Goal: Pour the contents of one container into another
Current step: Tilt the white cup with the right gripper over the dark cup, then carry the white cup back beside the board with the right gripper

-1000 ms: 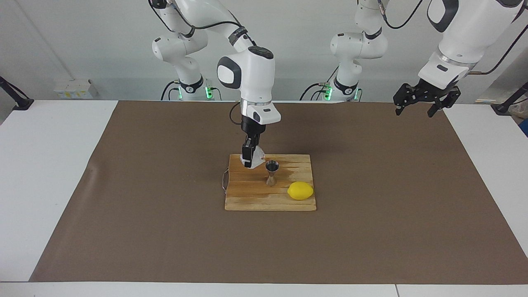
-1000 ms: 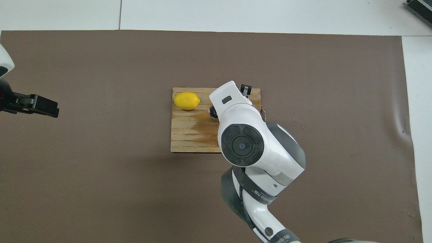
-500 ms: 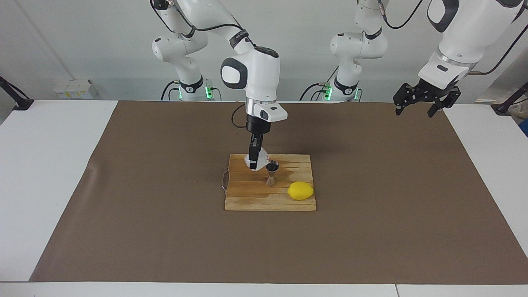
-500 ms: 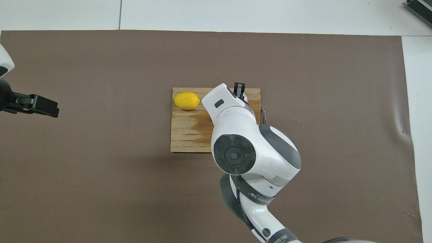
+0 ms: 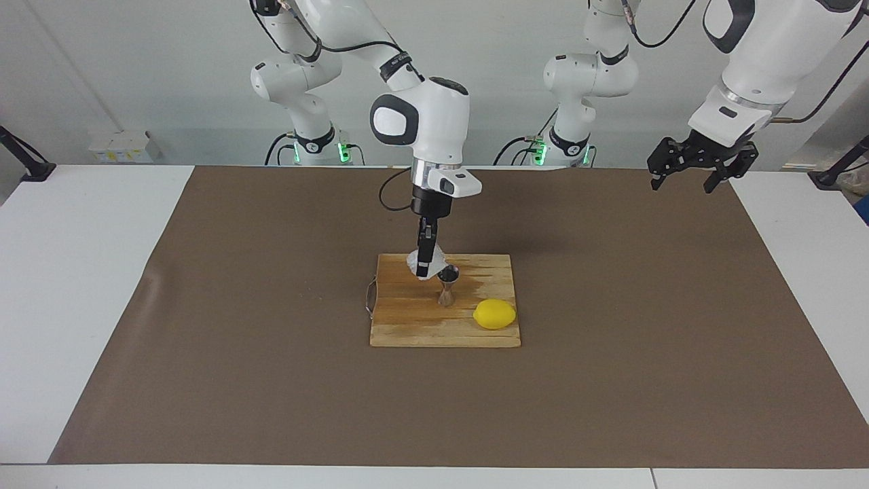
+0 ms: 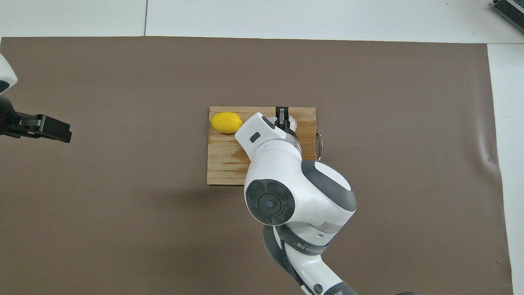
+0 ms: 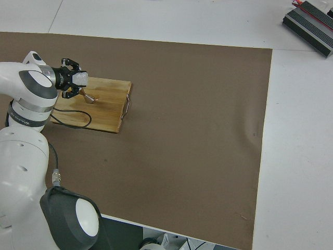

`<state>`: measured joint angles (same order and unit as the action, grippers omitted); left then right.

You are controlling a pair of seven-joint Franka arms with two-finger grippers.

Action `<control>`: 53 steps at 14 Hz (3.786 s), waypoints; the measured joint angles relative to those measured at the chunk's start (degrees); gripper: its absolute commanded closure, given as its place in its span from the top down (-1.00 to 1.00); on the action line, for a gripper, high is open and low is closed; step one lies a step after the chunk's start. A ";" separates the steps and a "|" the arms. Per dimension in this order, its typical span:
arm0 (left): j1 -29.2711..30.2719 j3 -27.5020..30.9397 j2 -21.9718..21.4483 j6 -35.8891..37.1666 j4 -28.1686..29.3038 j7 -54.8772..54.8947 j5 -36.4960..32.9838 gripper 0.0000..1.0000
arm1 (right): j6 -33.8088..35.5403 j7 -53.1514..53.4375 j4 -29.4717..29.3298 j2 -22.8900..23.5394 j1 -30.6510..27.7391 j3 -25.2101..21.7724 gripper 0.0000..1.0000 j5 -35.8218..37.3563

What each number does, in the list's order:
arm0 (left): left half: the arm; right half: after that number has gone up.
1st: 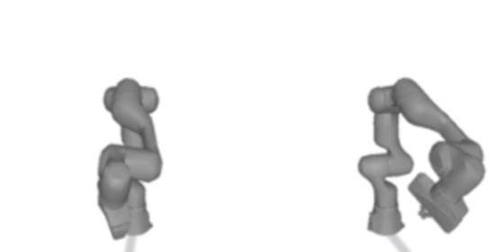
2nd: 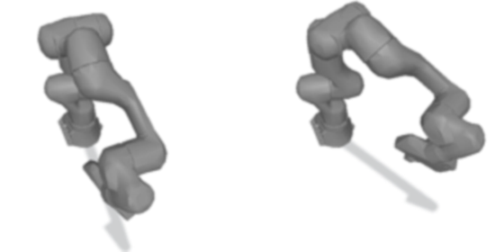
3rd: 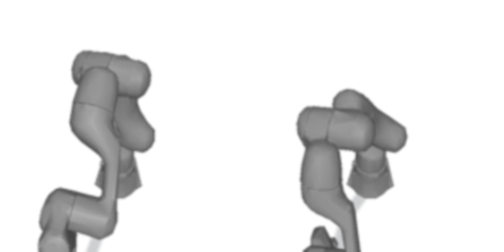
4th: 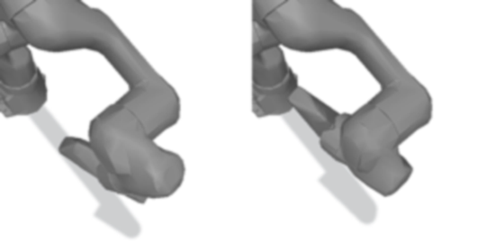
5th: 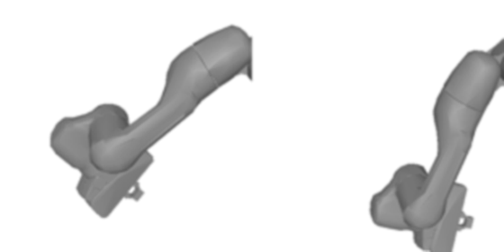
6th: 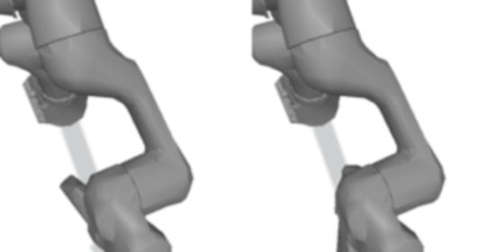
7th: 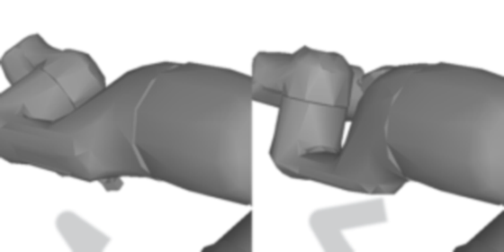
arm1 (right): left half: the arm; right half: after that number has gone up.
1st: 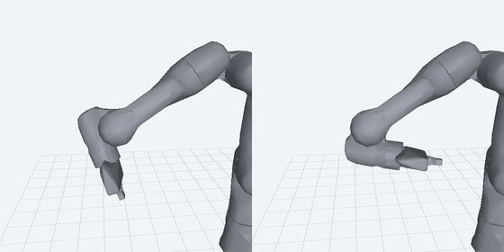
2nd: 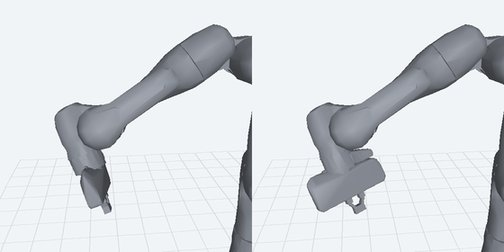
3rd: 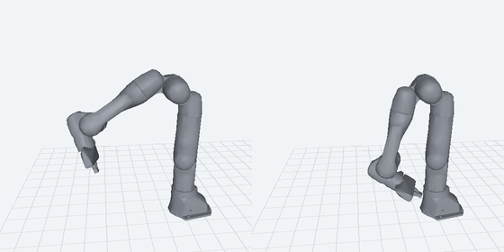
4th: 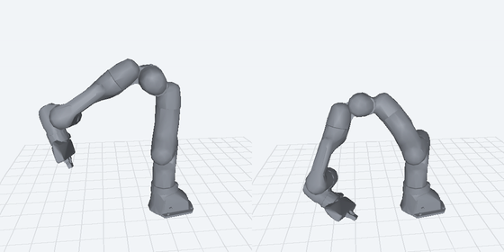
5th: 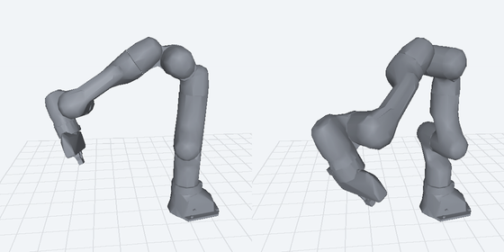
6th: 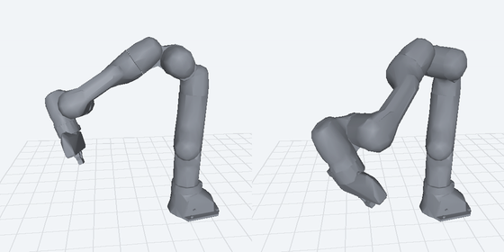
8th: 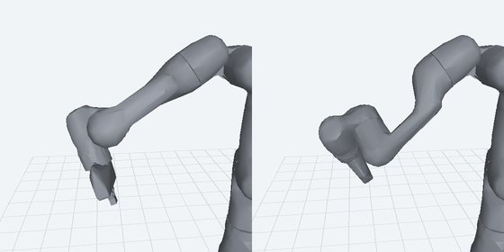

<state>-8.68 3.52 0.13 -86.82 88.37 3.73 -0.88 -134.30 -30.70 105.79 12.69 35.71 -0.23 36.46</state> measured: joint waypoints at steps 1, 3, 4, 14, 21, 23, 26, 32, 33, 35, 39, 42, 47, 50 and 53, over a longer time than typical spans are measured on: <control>0.00 0.00 0.00 0.00 0.00 0.00 0.00 1.00 | 0.00 0.00 0.10 0.00 0.40 0.01 -1.00 1.21; 0.00 0.00 0.00 0.00 0.00 0.00 0.00 1.00 | 0.00 0.00 0.17 -0.01 0.80 0.03 -1.00 3.48; 0.00 0.00 0.00 0.00 0.00 0.00 0.00 1.00 | 0.00 0.00 0.27 0.00 0.82 0.03 -1.00 4.12; 0.00 0.00 0.00 0.00 0.00 0.00 0.00 1.00 | 0.00 0.00 0.72 -0.01 0.88 0.04 -1.00 4.46; 0.00 0.00 -0.01 0.00 0.00 0.00 0.00 1.00 | -0.01 0.00 0.72 -0.01 0.88 0.03 -1.00 4.47; 0.00 0.00 -0.01 0.00 0.00 0.00 0.00 1.00 | -0.01 0.14 0.72 -0.01 0.82 0.03 -1.00 4.46; 0.00 0.00 -0.01 0.00 0.00 0.00 0.00 1.00 | -0.01 1.73 0.72 -0.01 0.61 0.00 -1.00 4.39; 0.00 0.00 -0.01 0.00 0.01 0.00 0.00 1.00 | -3.29 1.24 0.77 -0.02 -2.26 -0.09 -1.00 -9.75; 0.00 0.00 -0.01 0.00 0.01 0.00 0.00 1.00 | -3.58 -0.18 0.76 -0.06 -3.09 -0.09 -1.00 -13.64; 0.00 0.00 -0.01 0.00 0.01 0.00 0.00 1.00 | -4.12 -5.55 0.58 -0.56 -5.49 -0.14 -1.00 -24.82; 0.00 0.00 -0.01 0.00 0.02 0.00 0.00 1.00 | -3.17 -21.92 0.46 -3.40 -13.16 -0.30 -1.00 -45.49; 0.00 0.00 -0.01 0.00 0.03 0.00 0.00 1.00 | -0.21 -34.50 1.40 -3.93 -20.03 -0.35 -1.00 -58.03; 0.00 0.00 -0.01 0.00 0.03 0.00 0.00 1.00 | 0.60 -61.02 10.25 -4.77 -31.32 -0.48 -0.96 -76.48; 0.00 0.00 -0.01 0.00 0.03 0.00 0.00 1.00 | 0.60 -74.69 15.37 -4.75 -36.74 -0.50 -0.96 -82.89; 0.00 0.00 -0.01 0.00 0.03 0.00 0.00 1.00 | 0.58 -83.14 19.48 -4.55 -40.17 -0.49 -0.96 -86.84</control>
<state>-8.68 3.52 0.12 -86.82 88.40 3.73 -0.88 -133.72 -113.84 125.27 8.13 -4.46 -0.72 -50.38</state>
